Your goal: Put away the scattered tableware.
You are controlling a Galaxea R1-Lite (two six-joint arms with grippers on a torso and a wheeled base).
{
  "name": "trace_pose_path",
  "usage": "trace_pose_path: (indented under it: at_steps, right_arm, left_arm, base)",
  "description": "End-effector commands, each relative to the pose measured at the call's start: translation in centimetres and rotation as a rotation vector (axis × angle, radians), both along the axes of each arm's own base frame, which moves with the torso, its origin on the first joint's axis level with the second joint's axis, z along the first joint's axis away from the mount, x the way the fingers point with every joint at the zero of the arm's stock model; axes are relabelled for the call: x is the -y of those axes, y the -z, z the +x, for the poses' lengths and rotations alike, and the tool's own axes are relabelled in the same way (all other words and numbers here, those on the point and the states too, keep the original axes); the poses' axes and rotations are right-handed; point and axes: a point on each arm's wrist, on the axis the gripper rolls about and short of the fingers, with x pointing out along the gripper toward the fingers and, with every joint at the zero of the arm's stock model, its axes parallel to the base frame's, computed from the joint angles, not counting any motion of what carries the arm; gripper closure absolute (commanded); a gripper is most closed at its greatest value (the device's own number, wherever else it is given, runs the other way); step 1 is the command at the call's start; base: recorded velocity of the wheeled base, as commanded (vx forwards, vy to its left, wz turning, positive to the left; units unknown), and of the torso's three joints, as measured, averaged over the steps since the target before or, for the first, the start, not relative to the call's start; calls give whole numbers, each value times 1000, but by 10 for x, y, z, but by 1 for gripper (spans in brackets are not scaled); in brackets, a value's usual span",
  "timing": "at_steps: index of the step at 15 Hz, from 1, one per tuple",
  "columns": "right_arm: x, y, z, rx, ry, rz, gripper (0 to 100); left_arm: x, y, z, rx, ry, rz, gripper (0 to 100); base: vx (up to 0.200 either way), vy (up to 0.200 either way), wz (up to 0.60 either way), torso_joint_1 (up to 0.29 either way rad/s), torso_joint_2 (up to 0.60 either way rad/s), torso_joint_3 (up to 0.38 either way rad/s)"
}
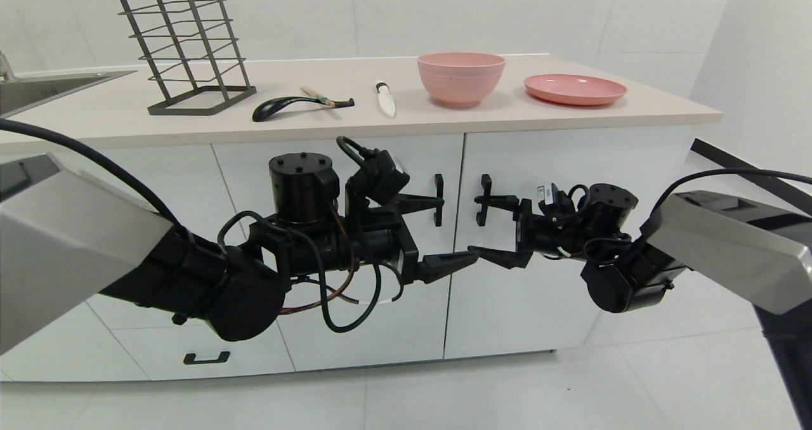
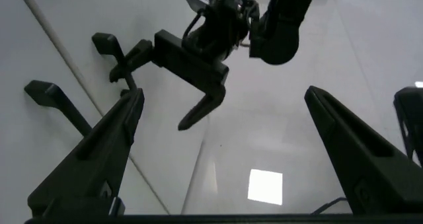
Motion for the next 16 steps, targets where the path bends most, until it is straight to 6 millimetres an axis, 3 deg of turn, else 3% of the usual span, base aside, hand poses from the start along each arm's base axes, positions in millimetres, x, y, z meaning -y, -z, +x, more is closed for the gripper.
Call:
trace_pose_path:
  at_steps: [1,4,8,10,14,16]
  right_arm:
    - [0,1,-4,-8,-30,-3,0]
    - [8,-7,-22,-39,-68,1,0]
    - [27,-17,-68,-120,-127,-16,0]
    - [36,-26,-90,-143,-147,-20,0]
    - [39,-21,-102,-183,-151,-26,0]
    - [39,-21,-101,-178,-148,-26,0]
  left_arm:
    - [11,-2,13,-8,1,-38,0]
    - [22,5,31,18,-2,-62,0]
    - [31,12,36,29,17,-85,0]
    - [46,12,35,31,46,-97,0]
    - [89,11,26,42,126,-139,0]
    - [98,10,22,53,145,-149,0]
  base:
    - [0,0,0,0,0,0]
    - [0,0,0,0,0,0]
    - [0,0,0,0,0,0]
    - [0,0,0,0,0,0]
    - [0,0,0,0,0,0]
    - [0,0,0,0,0,0]
